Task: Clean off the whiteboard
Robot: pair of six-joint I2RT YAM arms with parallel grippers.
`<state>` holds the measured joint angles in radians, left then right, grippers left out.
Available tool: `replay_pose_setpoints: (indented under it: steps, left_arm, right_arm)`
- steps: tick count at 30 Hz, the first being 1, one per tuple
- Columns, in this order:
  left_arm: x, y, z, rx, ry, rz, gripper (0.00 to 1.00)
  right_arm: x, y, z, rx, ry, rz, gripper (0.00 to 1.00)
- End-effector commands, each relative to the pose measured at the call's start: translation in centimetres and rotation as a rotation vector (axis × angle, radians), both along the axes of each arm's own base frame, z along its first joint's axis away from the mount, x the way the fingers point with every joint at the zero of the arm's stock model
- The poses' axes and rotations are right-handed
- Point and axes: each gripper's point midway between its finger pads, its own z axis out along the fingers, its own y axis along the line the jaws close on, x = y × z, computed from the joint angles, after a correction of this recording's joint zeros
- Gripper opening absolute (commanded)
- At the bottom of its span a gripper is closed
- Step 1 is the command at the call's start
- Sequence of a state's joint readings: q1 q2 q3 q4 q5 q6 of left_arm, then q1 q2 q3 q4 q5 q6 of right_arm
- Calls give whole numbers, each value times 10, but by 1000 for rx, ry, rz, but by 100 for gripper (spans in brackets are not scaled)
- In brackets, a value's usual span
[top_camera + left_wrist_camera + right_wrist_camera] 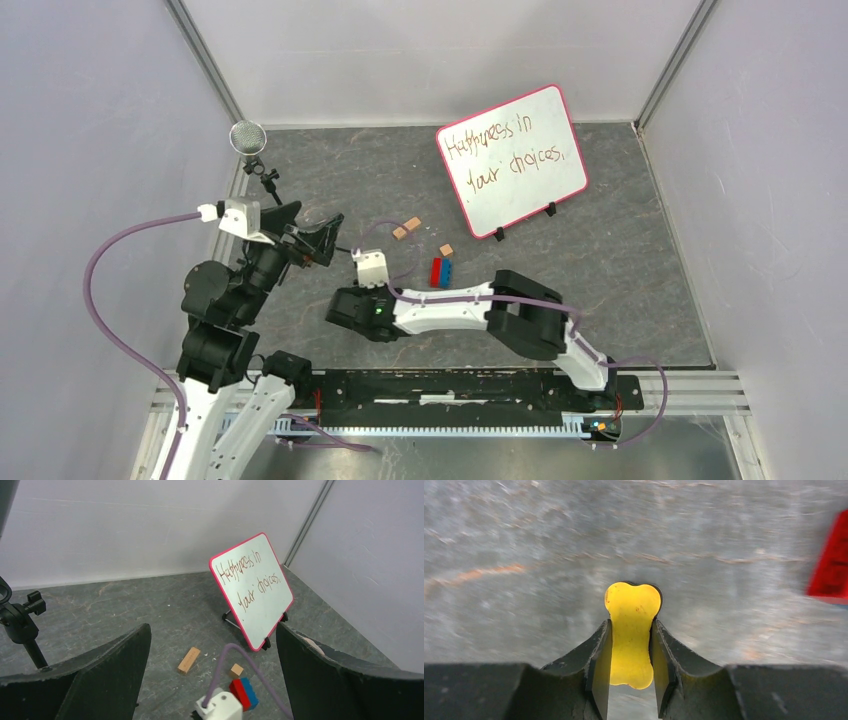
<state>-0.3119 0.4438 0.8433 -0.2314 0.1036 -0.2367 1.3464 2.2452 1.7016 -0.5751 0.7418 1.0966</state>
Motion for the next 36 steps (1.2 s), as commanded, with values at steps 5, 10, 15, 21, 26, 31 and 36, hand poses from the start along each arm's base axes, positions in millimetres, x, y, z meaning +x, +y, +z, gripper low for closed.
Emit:
replay_pose_setpoints:
  steps: [5,10,15,21,26,31,36]
  left_arm:
    - [16,-24,-11,46,43,-104,100]
    - [15,-63,-23,61,93,-330,100]
    - [18,-102,-44,85,194,-455,100]
    - [32,-159,-75,105,278,-409,99]
    - [85,-200,-83,-17,330,-333,97]
    - [150,-219,-87,-133,339,-330,94]
    - [210,-214,-99,-81,317,-204,96]
  right_arm:
    - [25,-75,106,22,-274,124,10]
    - [49,-149,134,84,-341,117,10]
    - [84,-229,173,149,-496,27,11]
    - [139,-285,222,194,-696,-38,14]
    - [203,-294,253,261,-772,-21,7]
    - [264,-297,257,325,-783,64,5]
    - [296,-267,241,353,-766,331,5]
